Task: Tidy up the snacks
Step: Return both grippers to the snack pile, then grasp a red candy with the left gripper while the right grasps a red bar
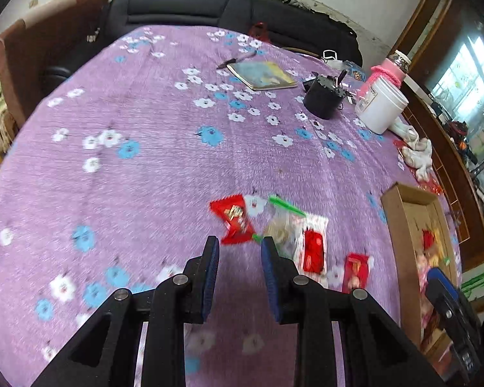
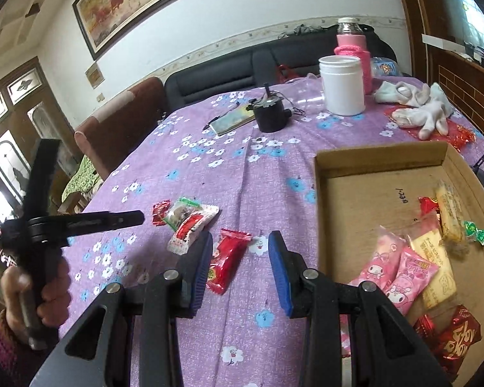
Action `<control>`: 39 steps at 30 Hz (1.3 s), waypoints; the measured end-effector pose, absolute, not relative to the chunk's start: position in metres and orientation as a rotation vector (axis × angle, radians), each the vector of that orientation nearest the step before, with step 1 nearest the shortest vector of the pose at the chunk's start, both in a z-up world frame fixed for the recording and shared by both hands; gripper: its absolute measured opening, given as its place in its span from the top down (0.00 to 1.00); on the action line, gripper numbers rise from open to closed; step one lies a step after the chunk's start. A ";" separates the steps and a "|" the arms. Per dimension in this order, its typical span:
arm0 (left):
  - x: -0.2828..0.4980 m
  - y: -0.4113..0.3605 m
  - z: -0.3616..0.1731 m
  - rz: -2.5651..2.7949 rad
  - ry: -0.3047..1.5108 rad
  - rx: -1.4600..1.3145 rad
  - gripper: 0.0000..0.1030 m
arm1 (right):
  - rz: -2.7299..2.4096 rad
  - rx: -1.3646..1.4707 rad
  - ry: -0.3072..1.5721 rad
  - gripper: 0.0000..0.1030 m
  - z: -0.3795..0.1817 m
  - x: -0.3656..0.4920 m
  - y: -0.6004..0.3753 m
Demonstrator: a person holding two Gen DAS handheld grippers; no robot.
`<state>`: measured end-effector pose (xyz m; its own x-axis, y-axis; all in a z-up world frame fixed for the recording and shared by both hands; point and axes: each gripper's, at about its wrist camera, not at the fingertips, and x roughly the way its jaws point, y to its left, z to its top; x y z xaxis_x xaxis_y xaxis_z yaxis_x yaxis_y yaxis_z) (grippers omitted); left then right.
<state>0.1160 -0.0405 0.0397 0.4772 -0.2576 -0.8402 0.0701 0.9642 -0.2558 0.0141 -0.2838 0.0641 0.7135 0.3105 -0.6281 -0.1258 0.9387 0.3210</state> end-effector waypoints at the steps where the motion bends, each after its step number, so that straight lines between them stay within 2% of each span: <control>1: 0.120 -0.041 0.037 -0.192 1.060 -0.194 0.73 | 0.242 0.272 0.738 0.66 0.064 0.015 -0.286; 9: 0.145 -0.051 0.020 -0.158 1.064 -0.176 0.73 | 0.244 0.285 0.744 0.66 0.063 0.017 -0.289; 10: 0.144 -0.053 0.019 -0.154 1.055 -0.159 0.76 | 0.245 0.287 0.744 0.66 0.063 0.017 -0.289; 12: 0.140 -0.052 0.019 -0.139 1.038 -0.138 0.81 | 0.244 0.286 0.743 0.66 0.063 0.017 -0.289; 21: 0.084 -0.024 0.018 -0.138 1.044 -0.144 0.82 | 0.256 0.277 0.764 0.66 0.063 0.018 -0.281; 28: 0.077 -0.025 0.016 -0.167 0.970 -0.112 0.82 | 0.256 0.335 0.930 0.66 0.046 0.031 -0.259; 39: 0.077 -0.023 0.016 -0.182 0.961 -0.109 0.82 | 0.084 0.211 1.028 0.66 0.027 0.066 -0.222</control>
